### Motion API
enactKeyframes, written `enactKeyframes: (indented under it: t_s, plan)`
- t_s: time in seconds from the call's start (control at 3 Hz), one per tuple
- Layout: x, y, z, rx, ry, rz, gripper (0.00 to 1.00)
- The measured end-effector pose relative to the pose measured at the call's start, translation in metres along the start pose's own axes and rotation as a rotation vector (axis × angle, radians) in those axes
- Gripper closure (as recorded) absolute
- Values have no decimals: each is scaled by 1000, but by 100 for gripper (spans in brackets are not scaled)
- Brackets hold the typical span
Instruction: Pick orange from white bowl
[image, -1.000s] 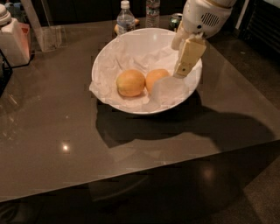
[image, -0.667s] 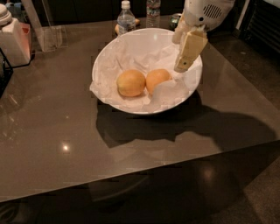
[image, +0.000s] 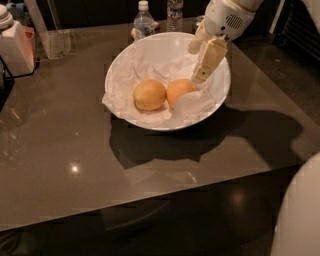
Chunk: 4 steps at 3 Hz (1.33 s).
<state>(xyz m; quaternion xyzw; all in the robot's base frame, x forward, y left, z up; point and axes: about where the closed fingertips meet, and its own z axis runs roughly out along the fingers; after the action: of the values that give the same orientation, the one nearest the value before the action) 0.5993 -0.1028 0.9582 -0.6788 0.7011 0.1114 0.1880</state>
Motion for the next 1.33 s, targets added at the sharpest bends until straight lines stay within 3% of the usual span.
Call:
enactKeyframes:
  t_s: [0.33, 0.67, 1.0, 1.33]
  plan:
    - [6, -7, 34, -68, -92, 17, 30]
    - [8, 0, 63, -132, -171, 52, 31]
    - [5, 17, 80, -170, -205, 77, 33]
    - [-3, 31, 95, -201, -197, 85, 35]
